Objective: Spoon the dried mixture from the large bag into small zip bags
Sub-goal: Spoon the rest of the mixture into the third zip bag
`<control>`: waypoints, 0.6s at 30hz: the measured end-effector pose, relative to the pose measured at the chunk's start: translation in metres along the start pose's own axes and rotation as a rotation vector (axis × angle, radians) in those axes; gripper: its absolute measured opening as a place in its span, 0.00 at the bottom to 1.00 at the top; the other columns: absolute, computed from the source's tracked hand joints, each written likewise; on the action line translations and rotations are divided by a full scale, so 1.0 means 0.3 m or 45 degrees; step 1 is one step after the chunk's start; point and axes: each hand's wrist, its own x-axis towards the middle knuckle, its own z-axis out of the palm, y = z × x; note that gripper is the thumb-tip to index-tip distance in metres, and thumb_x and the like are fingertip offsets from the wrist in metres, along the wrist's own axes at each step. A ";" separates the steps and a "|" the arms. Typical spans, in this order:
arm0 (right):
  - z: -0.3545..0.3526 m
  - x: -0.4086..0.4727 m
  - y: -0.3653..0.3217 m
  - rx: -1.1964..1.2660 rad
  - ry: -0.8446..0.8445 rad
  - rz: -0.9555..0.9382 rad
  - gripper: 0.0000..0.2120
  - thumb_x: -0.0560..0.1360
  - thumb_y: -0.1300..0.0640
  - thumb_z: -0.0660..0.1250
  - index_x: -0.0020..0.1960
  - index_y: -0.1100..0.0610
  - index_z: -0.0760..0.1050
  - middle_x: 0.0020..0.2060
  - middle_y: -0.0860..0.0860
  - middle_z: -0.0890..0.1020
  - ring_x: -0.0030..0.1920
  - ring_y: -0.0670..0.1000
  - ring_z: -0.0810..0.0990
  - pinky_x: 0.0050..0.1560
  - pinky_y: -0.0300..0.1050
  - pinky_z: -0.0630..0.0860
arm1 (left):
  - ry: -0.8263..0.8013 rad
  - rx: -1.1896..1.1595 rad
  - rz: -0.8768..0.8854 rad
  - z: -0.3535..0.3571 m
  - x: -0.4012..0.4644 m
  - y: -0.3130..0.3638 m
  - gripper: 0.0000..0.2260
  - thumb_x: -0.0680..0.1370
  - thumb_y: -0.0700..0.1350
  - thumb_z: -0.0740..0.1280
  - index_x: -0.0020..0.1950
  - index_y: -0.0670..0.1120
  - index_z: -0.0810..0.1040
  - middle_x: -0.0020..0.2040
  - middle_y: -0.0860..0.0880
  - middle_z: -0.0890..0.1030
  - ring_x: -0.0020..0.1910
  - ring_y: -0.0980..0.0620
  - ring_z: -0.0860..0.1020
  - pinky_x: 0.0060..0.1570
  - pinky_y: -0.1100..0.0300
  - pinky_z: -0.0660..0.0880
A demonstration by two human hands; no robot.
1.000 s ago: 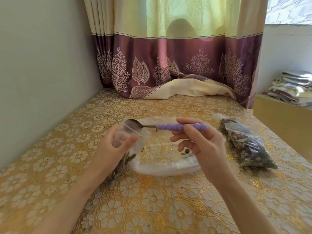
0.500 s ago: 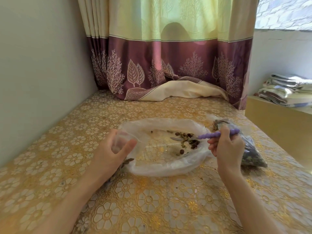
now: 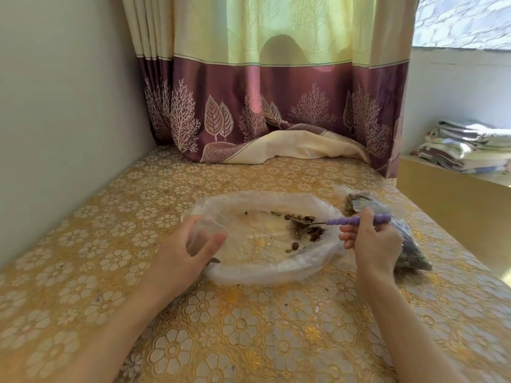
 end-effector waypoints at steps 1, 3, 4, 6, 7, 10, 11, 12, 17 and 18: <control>0.000 0.001 0.000 -0.023 0.017 -0.023 0.20 0.81 0.53 0.58 0.35 0.62 0.78 0.29 0.53 0.83 0.23 0.46 0.77 0.23 0.35 0.71 | -0.021 0.004 -0.020 0.002 0.003 -0.005 0.17 0.68 0.72 0.58 0.49 0.64 0.70 0.39 0.53 0.82 0.37 0.61 0.80 0.34 0.63 0.73; 0.000 -0.001 -0.001 -0.082 0.044 -0.087 0.21 0.81 0.52 0.58 0.36 0.62 0.79 0.29 0.52 0.83 0.24 0.45 0.77 0.23 0.35 0.72 | -0.077 0.023 -0.072 0.001 0.011 -0.016 0.19 0.66 0.75 0.55 0.48 0.66 0.70 0.45 0.42 0.82 0.43 0.47 0.81 0.45 0.46 0.77; 0.002 -0.004 -0.003 -0.109 0.053 -0.122 0.21 0.81 0.51 0.58 0.37 0.62 0.79 0.30 0.51 0.84 0.24 0.44 0.77 0.24 0.36 0.73 | -0.100 0.019 -0.089 -0.001 0.013 -0.021 0.19 0.65 0.76 0.54 0.47 0.67 0.70 0.45 0.39 0.82 0.44 0.43 0.81 0.49 0.44 0.75; 0.008 -0.013 -0.009 -0.145 0.048 -0.183 0.20 0.81 0.51 0.58 0.38 0.61 0.77 0.31 0.50 0.84 0.24 0.44 0.78 0.31 0.43 0.78 | -0.116 0.007 -0.100 -0.004 0.016 -0.027 0.17 0.64 0.76 0.54 0.46 0.70 0.69 0.43 0.37 0.81 0.45 0.40 0.80 0.50 0.44 0.74; 0.010 -0.018 -0.011 -0.157 0.037 -0.203 0.19 0.81 0.51 0.58 0.39 0.61 0.77 0.32 0.49 0.84 0.25 0.44 0.78 0.35 0.48 0.79 | -0.113 0.018 -0.097 -0.002 0.017 -0.027 0.17 0.65 0.76 0.53 0.46 0.70 0.68 0.42 0.37 0.82 0.44 0.41 0.80 0.48 0.47 0.74; 0.014 -0.027 -0.011 -0.193 0.007 -0.224 0.18 0.81 0.51 0.58 0.41 0.63 0.77 0.33 0.46 0.84 0.26 0.44 0.79 0.44 0.57 0.80 | -0.108 0.060 -0.103 0.002 0.021 -0.033 0.16 0.69 0.73 0.53 0.49 0.68 0.68 0.41 0.41 0.83 0.43 0.45 0.81 0.41 0.61 0.71; 0.014 -0.027 -0.008 -0.208 0.002 -0.222 0.18 0.81 0.52 0.58 0.42 0.63 0.77 0.33 0.45 0.84 0.27 0.44 0.79 0.44 0.56 0.80 | -0.107 0.062 -0.104 0.002 0.022 -0.033 0.17 0.68 0.74 0.53 0.49 0.67 0.69 0.41 0.41 0.83 0.43 0.46 0.81 0.40 0.62 0.70; 0.014 -0.027 -0.006 -0.220 -0.003 -0.218 0.18 0.81 0.52 0.58 0.42 0.63 0.78 0.33 0.44 0.84 0.27 0.43 0.79 0.43 0.53 0.80 | -0.105 0.061 -0.100 0.002 0.021 -0.034 0.19 0.68 0.75 0.52 0.49 0.66 0.69 0.41 0.41 0.83 0.42 0.46 0.81 0.40 0.61 0.70; 0.007 -0.017 0.007 -0.064 -0.029 0.019 0.18 0.78 0.57 0.59 0.37 0.60 0.82 0.32 0.54 0.85 0.27 0.47 0.78 0.33 0.42 0.77 | -0.109 0.015 -0.091 0.000 0.017 -0.027 0.23 0.63 0.77 0.52 0.48 0.65 0.70 0.42 0.38 0.82 0.43 0.40 0.80 0.41 0.54 0.72; 0.005 -0.013 0.007 0.001 -0.041 0.088 0.18 0.78 0.58 0.59 0.36 0.60 0.82 0.33 0.56 0.85 0.28 0.49 0.77 0.32 0.41 0.76 | -0.106 -0.003 -0.089 -0.001 0.016 -0.026 0.23 0.63 0.77 0.52 0.47 0.64 0.70 0.42 0.38 0.81 0.43 0.40 0.80 0.43 0.52 0.72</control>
